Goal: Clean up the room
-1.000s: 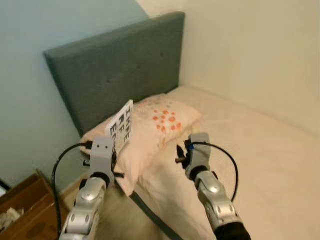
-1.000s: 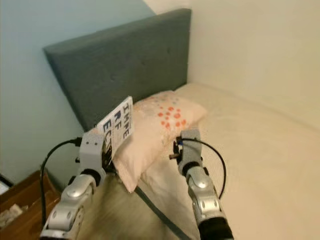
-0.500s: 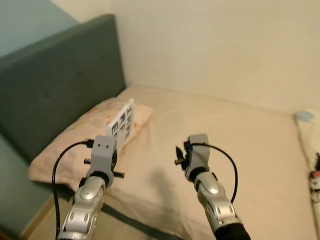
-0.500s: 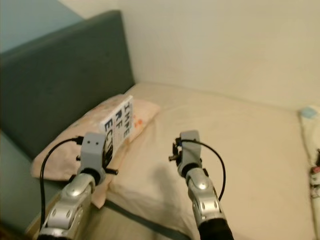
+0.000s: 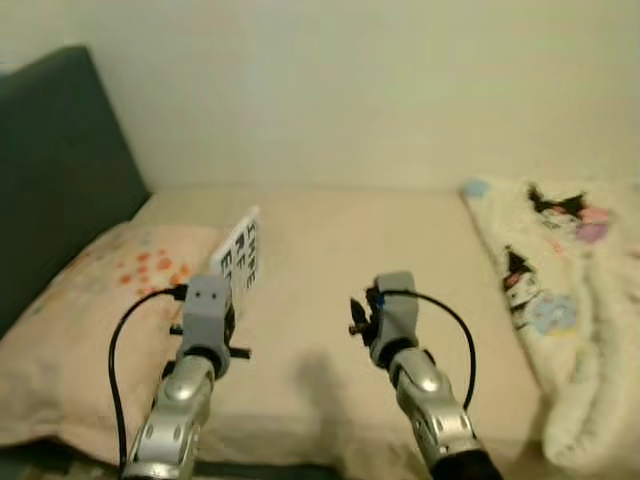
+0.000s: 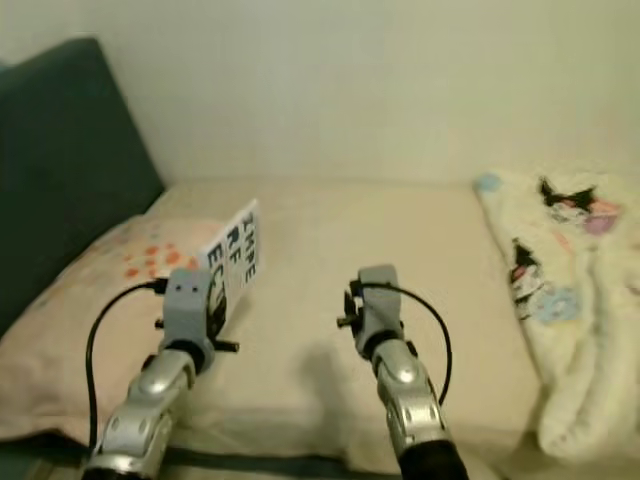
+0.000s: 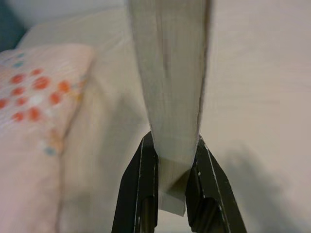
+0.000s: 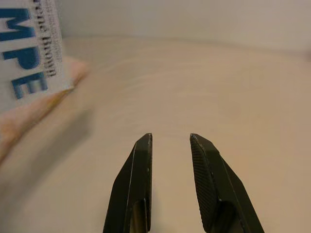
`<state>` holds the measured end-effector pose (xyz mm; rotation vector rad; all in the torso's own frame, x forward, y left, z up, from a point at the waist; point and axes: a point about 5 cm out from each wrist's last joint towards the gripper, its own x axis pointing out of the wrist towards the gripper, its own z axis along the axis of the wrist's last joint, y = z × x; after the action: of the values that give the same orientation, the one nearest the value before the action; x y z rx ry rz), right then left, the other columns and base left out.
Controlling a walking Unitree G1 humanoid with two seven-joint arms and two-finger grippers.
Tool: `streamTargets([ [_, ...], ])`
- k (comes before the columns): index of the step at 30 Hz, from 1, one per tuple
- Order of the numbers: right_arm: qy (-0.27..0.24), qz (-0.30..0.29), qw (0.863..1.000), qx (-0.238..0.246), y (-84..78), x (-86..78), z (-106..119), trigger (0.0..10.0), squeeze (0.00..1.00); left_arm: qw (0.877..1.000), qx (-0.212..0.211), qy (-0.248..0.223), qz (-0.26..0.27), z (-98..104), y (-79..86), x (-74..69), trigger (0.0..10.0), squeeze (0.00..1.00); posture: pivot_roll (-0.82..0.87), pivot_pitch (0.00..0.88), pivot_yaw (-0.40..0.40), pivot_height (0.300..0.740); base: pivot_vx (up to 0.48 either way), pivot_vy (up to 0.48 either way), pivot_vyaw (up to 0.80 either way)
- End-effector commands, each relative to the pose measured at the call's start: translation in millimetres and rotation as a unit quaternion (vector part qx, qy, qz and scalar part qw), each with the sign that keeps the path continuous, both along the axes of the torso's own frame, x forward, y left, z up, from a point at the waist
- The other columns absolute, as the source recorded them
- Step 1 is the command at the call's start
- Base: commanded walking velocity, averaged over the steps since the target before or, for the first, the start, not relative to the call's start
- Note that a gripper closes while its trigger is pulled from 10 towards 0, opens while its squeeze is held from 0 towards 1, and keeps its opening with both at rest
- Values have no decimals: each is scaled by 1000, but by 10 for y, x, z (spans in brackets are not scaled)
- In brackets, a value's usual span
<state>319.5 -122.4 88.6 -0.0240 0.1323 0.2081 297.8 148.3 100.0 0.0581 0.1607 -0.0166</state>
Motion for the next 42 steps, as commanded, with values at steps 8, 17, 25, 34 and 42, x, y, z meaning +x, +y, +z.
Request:
streamTargets([
  [8,3,12,1000,5,67,-18,-14,10000,0,999,-31,17,16,-45,30,-17,10000,0,-44,92,29,740,0,0,-200],
  [17,9,30,997,65,168,-14,31,10000,0,936,-335,95,57,-96,-4,-12,10000,0,-45,94,29,740,0,0,0],
  [25,4,36,996,78,235,30,87,10000,0,919,-387,64,-37,51,-176,-100,10000,0,-44,98,31,740,0,0,0],
  [34,57,48,948,308,380,46,190,10000,1000,835,-548,-4,-46,356,-267,-94,10000,0,-39,99,26,740,0,0,0],
  [42,76,84,897,427,482,-18,273,10000,1000,833,-546,26,-81,329,-324,-133,10000,0,-42,100,36,740,0,0,0],
])
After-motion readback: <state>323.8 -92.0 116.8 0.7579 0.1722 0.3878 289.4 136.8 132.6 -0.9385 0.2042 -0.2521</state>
